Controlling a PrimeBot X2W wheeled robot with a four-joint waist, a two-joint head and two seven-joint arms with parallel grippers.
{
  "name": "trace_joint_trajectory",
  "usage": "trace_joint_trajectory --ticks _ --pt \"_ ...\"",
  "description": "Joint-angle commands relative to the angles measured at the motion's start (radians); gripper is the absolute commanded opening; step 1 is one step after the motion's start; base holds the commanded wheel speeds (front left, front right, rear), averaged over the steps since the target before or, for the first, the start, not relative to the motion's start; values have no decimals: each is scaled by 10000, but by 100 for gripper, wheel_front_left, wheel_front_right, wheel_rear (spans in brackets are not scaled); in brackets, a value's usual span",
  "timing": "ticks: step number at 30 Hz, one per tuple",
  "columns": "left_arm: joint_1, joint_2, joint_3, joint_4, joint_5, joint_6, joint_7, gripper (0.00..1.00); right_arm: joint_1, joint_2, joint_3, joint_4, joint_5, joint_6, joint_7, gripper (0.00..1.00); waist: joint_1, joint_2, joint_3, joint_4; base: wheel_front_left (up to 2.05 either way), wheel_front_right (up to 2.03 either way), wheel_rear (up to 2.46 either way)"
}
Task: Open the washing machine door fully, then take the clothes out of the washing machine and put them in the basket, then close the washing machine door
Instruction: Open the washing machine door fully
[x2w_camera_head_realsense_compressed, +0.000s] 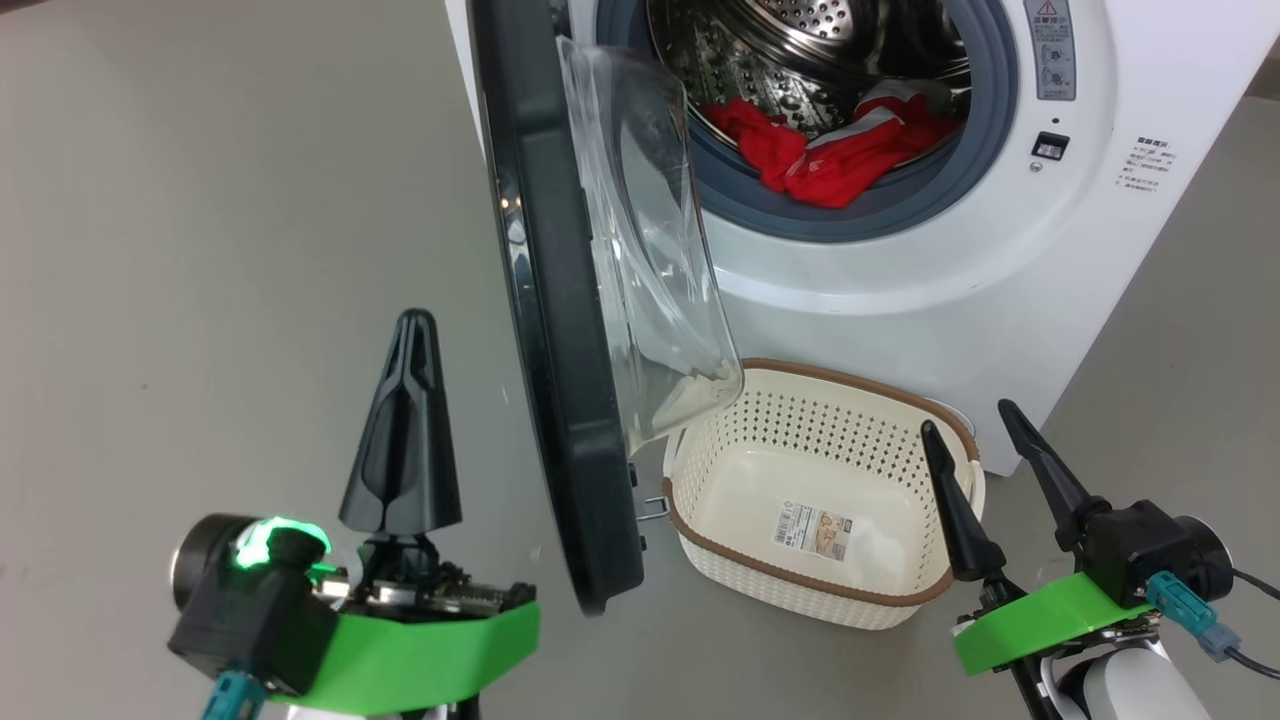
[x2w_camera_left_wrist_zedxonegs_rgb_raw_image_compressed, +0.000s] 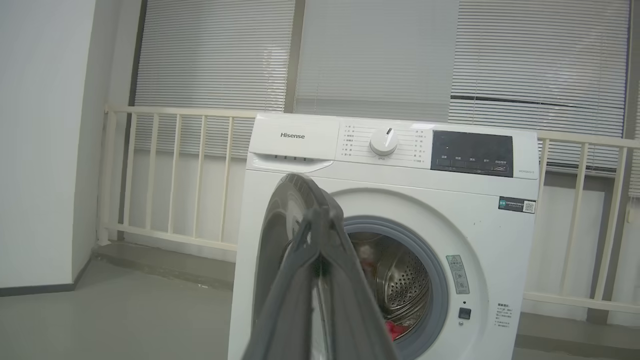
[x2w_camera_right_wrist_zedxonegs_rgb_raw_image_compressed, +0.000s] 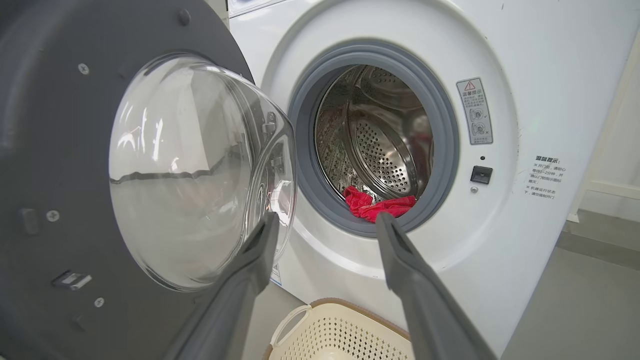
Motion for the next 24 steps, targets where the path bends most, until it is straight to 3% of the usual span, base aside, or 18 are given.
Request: trace_joint_trajectory --ticks 1,11,17,24 --pt "-332 108 257 -294 -93 57 -57 0 -163 16 204 -209 -102 62 -64 100 0 0 4 -12 0 0 0" --pt "-734 108 -1047 -593 -323 -164 -57 0 -251 16 308 -93 35 62 -65 100 0 0 37 -169 0 0 0" --pt "-911 108 -2258 215 -413 -455 108 0 -275 16 366 -111 51 62 -65 100 0 0 29 -274 0 0 0" --pt "-1069 108 -3077 1326 -744 -471 478 0 -286 16 383 -116 82 62 -65 100 0 0 34 -431 0 0 0"
